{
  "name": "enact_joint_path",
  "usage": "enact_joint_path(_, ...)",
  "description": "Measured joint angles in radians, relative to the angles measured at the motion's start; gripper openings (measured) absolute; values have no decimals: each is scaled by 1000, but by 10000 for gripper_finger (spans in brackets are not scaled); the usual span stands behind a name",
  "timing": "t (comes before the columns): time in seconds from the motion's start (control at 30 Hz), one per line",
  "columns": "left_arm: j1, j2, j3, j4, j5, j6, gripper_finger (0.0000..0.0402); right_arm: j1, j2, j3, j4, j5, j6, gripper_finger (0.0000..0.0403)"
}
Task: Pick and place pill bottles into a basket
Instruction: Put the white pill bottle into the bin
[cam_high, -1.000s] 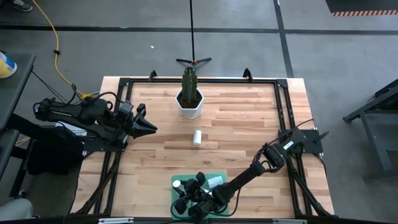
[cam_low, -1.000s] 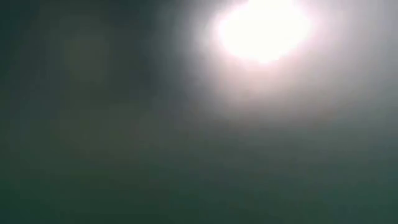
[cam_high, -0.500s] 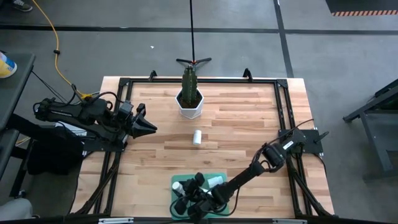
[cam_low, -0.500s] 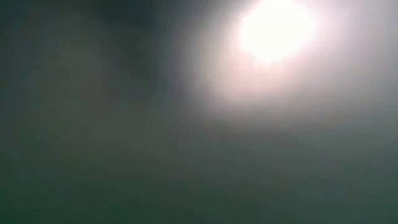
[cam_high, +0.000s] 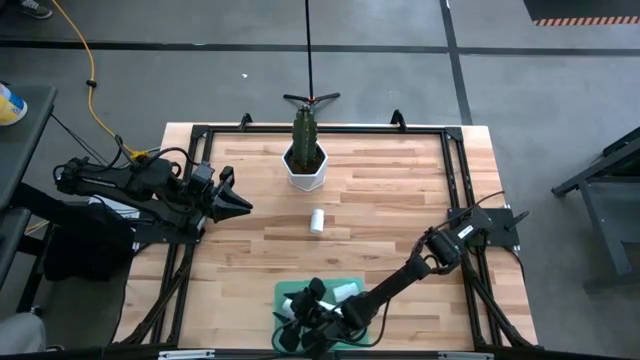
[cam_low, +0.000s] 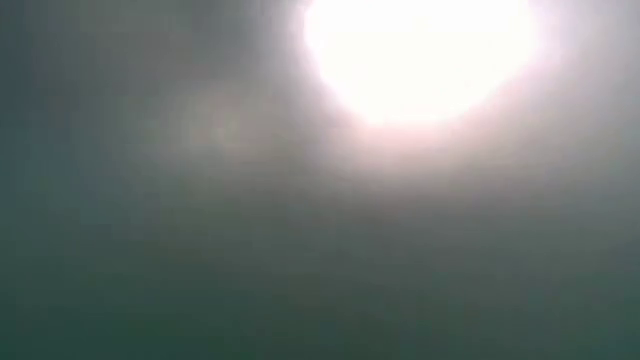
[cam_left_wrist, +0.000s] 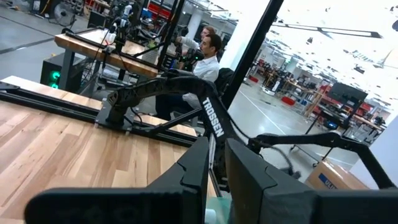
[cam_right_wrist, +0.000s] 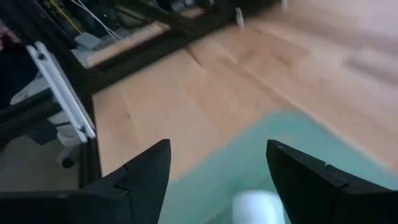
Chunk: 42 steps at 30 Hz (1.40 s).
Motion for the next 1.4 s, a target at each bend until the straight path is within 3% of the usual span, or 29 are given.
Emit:
enact_joint_path(0.2,0,0,0,0,0,0,90,-6,-8,163,-171,41,-131,256)
enact_joint_path(0.33,0,0,0,0,0,0,90,-30,-10,315,-557,57,37,252)
enact_joint_path(0.43,0,0,0,0,0,0,90,-64,-16,408,-836,10,217,248)
enact_joint_path(0.6,0,0,0,0,0,-1,90,-149,-109,325,-924,-242,402,245)
enact_joint_path(0.8,0,1,0,0,0,-1,90,-250,-109,341,-987,-478,449,245)
enact_joint_path(1.03,0,2,0,0,0,-1,90,-336,-109,342,-1021,-599,451,245)
enact_joint_path(1.4,0,2,0,-15,24,-3,90,-453,-109,342,-1199,-635,451,245)
